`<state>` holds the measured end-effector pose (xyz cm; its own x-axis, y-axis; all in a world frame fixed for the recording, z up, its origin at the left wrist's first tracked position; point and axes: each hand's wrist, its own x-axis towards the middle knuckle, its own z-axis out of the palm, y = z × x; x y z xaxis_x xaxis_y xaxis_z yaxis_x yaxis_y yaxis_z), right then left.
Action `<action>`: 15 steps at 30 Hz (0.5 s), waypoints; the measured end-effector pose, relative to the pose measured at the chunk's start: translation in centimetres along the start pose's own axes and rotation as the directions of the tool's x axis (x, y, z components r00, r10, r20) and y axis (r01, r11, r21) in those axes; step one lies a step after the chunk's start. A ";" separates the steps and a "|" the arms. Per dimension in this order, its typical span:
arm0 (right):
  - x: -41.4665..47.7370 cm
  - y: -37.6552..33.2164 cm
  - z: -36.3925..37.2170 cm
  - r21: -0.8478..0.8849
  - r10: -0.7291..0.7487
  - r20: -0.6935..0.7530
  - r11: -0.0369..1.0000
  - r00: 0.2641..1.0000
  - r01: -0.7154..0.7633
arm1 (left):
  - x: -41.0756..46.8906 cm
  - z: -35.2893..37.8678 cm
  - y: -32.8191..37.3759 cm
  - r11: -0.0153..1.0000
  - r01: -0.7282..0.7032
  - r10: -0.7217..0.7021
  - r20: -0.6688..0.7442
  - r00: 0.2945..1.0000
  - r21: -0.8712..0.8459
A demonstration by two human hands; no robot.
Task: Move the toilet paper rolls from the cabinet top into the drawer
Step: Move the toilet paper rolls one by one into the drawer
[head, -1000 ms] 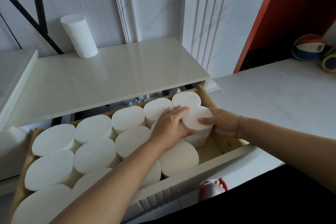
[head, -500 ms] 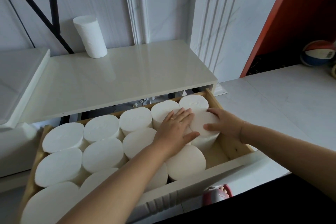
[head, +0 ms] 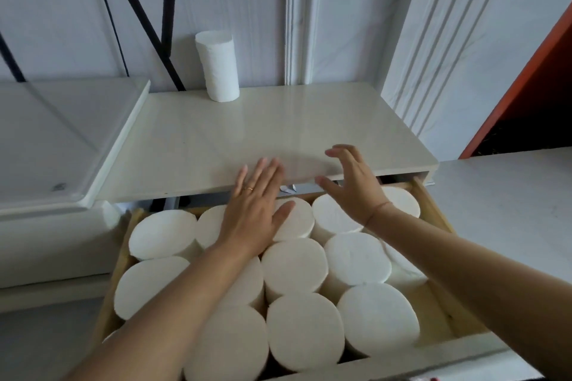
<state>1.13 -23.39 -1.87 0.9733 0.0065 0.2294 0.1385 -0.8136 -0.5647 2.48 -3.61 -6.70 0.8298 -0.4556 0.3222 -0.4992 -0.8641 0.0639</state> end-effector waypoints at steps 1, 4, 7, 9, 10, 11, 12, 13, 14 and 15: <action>1.3 -0.7 1.1 0.030 -0.002 -0.002 1.000 1.000 0.002 | 0.1 -0.2 -1.0 0.999 0.041 -0.041 -0.020 0.999 0.001; 4.8 -2.8 4.1 0.133 0.020 0.002 0.991 1.000 -0.020 | 0.4 -0.6 -3.9 0.975 0.221 -0.222 -0.063 0.973 -0.025; 8.2 -5.0 6.7 0.199 0.030 0.026 0.979 0.999 -0.034 | 0.9 -0.8 -6.0 0.925 0.377 -0.380 -0.062 0.923 -0.053; 10.3 -6.3 8.0 0.217 0.029 0.039 0.976 0.999 -0.037 | 1.3 -1.0 -7.0 0.904 0.424 -0.426 -0.036 0.904 -0.050; 11.4 -6.8 8.5 0.220 0.027 0.045 0.975 0.999 -0.036 | 1.5 -1.1 -7.3 0.901 0.432 -0.433 -0.016 0.901 -0.039; 12.5 -7.3 9.0 0.221 0.023 0.051 0.975 0.998 -0.034 | 1.6 -1.1 -7.6 0.900 0.435 -0.435 0.005 0.901 -0.023; 13.6 -7.8 9.4 0.223 0.023 0.057 0.974 0.998 -0.036 | 1.6 -1.1 -7.8 0.901 0.434 -0.434 0.024 0.901 -0.009; 14.7 -8.2 9.9 0.231 0.030 0.060 0.972 0.998 -0.043 | 1.6 -1.1 -7.9 0.902 0.431 -0.431 0.038 0.901 0.004; 15.9 -8.5 10.3 0.242 0.040 0.060 0.969 0.997 -0.054 | 1.6 -1.1 -8.0 0.904 0.427 -0.427 0.047 0.903 0.017; 17.0 -8.8 10.7 0.255 0.052 0.058 0.965 0.997 -0.065 | 1.6 -1.1 -8.0 0.907 0.421 -0.422 0.049 0.905 0.034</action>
<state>18.44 -9.93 -1.47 0.9881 -0.0025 0.1536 0.1168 -0.6375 -0.7616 7.50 2.83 -5.68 0.9740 -0.0583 0.2188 -0.0950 -0.9823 0.1612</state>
